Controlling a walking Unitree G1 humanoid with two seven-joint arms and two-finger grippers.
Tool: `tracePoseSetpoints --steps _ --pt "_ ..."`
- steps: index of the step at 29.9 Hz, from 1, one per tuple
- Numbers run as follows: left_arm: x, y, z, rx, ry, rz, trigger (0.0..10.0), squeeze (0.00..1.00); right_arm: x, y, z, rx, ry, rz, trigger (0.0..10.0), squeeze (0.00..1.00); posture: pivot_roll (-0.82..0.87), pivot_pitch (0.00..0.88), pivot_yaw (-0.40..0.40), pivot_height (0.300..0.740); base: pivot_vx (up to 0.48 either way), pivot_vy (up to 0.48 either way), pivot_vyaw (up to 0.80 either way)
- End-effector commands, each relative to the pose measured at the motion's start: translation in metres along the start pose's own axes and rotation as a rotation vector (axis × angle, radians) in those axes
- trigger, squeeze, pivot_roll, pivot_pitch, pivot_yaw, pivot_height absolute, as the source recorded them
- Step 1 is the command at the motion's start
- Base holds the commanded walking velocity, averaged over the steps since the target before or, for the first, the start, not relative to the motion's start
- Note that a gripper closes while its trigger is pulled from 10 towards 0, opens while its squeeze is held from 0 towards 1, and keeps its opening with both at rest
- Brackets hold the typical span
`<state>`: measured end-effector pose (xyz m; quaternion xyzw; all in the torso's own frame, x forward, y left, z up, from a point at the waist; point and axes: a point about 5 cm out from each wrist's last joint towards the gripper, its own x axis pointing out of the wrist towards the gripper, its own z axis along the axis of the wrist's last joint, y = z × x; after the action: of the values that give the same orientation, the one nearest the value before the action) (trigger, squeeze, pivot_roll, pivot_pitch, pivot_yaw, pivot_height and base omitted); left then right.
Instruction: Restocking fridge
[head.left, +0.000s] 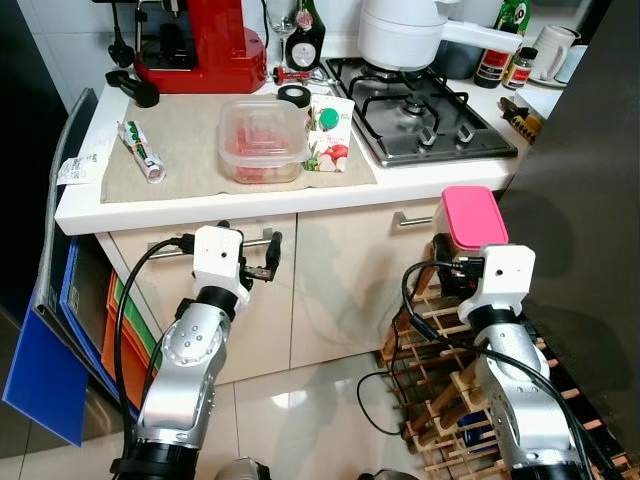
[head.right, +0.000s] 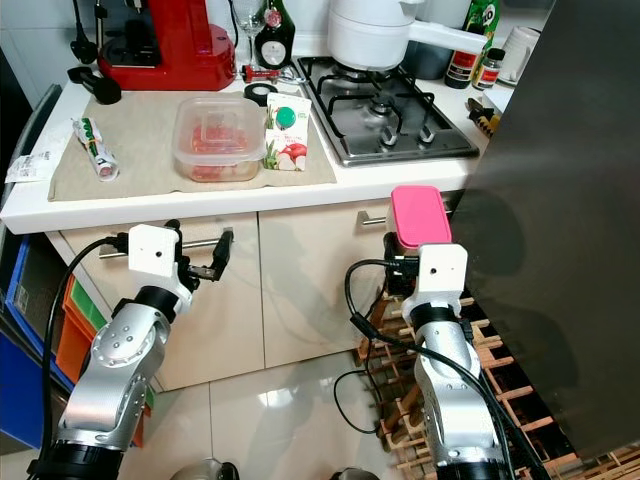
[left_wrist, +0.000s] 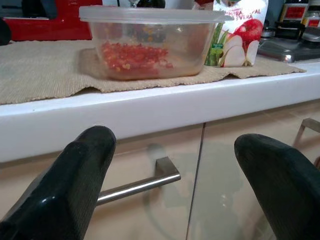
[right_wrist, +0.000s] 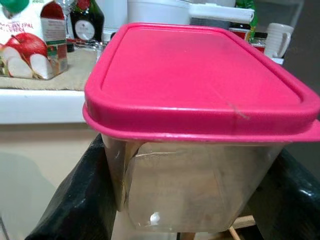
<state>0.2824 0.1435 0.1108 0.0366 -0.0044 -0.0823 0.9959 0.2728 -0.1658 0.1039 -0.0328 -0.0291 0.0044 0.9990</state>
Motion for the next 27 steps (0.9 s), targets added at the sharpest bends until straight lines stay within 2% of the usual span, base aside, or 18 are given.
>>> tracePoseSetpoints --steps 1,8,22,27 --pt "0.005 -0.004 0.003 0.013 -0.002 -0.003 10.0 0.0 0.003 0.0 0.0 0.005 0.012 0.005 0.0 0.0 0.0 0.0 -0.029 0.74 -0.259 0.0 0.0" --pt "0.007 -0.003 0.003 0.015 0.0 0.019 10.0 0.0 0.008 0.005 0.0 -0.015 0.019 0.026 0.0 0.0 0.0 0.0 -0.024 0.74 -0.272 0.0 0.0" --pt "0.012 -0.003 0.006 0.039 -0.009 0.03 10.0 0.0 0.016 0.005 0.001 -0.024 0.021 0.025 0.0 0.0 0.0 0.0 -0.022 0.74 -0.269 0.0 0.73" --pt "0.012 -0.004 0.006 0.041 -0.007 0.024 10.0 0.0 0.016 0.006 -0.001 -0.021 0.033 0.021 0.0 0.0 0.0 0.0 -0.02 0.74 -0.099 -0.153 0.0"
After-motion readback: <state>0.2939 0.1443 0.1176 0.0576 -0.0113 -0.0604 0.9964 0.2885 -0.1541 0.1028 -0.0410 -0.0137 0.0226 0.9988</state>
